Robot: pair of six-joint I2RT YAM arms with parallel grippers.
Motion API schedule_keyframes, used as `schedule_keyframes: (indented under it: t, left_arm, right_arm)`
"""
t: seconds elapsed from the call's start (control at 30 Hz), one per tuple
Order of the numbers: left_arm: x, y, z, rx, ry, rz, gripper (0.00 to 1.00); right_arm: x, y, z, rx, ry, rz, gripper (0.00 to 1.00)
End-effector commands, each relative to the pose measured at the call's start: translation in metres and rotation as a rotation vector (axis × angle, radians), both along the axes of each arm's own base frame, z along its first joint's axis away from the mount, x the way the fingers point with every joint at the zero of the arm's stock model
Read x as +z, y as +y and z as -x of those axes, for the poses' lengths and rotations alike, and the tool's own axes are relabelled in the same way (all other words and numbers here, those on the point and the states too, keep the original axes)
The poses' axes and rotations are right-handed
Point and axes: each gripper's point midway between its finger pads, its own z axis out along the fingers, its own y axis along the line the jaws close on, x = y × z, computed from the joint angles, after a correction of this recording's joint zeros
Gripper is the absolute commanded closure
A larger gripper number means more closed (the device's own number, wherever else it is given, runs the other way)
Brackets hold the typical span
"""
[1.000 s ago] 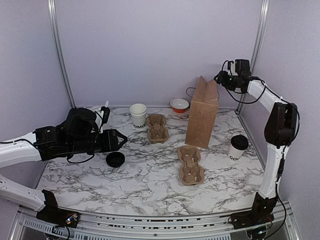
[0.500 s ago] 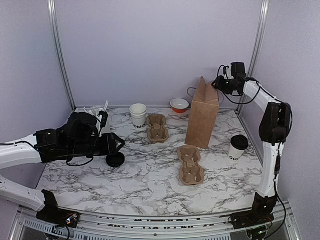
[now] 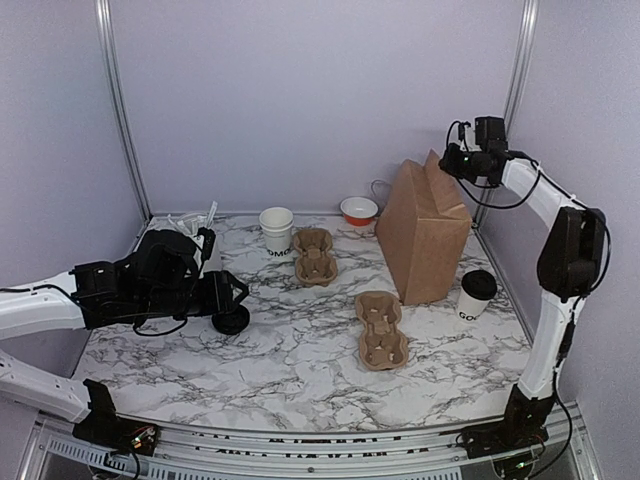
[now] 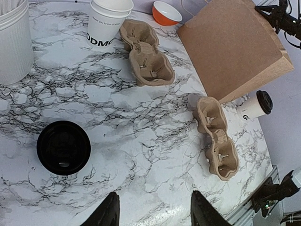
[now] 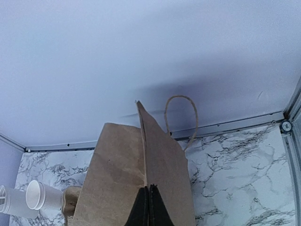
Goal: Pack the takeout coffee
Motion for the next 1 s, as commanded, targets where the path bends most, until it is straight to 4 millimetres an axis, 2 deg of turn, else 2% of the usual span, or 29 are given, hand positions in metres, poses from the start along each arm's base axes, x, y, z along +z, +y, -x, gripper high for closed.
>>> schedule_keyframes:
  t: [0.0,0.33,0.47,0.7,0.83,0.97]
  left_arm:
    - [0.001,0.002,-0.002,0.016,-0.009,0.008,0.48]
    - [0.016,-0.002,-0.004,0.024,-0.024,0.053,0.47]
    - [0.021,0.004,-0.007,0.058,-0.029,0.079,0.47]
    - [0.030,0.021,-0.016,0.122,-0.006,0.161,0.47]
    - [0.048,0.025,-0.021,0.131,0.006,0.247,0.45]
    - [0.085,0.020,-0.028,0.112,0.013,0.418,0.44]
  right_arm:
    - [0.075,0.000,0.023,-0.025,-0.201,0.021,1.00]
    - [0.152,0.031,0.078,-0.004,-0.454,0.066,1.00]
    - [0.181,0.046,0.103,0.054,-0.552,0.061,1.00]
    - [0.218,0.077,0.161,0.204,-0.718,0.014,1.00]
    - [0.235,0.100,0.198,0.285,-0.810,0.029,1.00]
    - [0.247,0.122,0.233,0.358,-0.884,0.044,1.00]
